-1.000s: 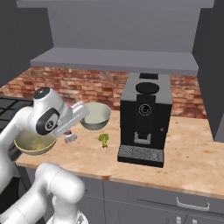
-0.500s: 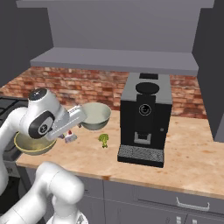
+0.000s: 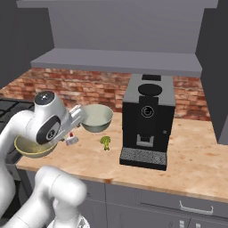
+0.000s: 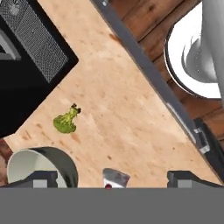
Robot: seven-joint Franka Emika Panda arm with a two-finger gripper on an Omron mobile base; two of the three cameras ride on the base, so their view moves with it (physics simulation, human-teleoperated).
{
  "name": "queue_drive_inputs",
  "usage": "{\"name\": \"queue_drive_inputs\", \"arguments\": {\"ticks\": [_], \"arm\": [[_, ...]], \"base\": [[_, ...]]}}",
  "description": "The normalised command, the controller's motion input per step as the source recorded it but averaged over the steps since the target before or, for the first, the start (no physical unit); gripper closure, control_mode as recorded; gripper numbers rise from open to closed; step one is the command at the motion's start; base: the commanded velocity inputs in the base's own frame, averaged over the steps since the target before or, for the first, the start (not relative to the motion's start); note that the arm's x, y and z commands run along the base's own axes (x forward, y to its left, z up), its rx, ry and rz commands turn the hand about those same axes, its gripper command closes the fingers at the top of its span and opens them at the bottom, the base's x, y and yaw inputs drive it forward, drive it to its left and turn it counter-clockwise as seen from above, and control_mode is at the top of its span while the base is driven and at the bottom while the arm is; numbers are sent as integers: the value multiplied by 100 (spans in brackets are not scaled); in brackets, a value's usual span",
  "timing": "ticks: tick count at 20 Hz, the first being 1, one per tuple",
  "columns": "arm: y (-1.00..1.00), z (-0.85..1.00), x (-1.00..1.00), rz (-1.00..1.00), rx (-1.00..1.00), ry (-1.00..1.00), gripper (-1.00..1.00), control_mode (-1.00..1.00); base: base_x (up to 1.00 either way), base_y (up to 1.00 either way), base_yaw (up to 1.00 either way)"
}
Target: Pick both bowls and place them on the counter. Then place the cake in one bowl and place the broccoli in the other bowl.
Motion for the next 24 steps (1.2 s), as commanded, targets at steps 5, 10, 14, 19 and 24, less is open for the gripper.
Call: {"name": "queue_drive_inputs", "arguments": {"ticks": [5,10,14,19,24], "arm": [[7,4,-5,54,-20,-2,-100,-100],[26,25,-11,50,-30,-6,-100,-100],[31,18,-5,50,-31,-7,-100,-100],[21,0,0,53,-22,-3,-100,-100],[27,-21,12,47,-13,3,-100,-100]], "base": [[0,0,0],[0,0,0],[0,0,0],[0,0,0],[0,0,0]]}}
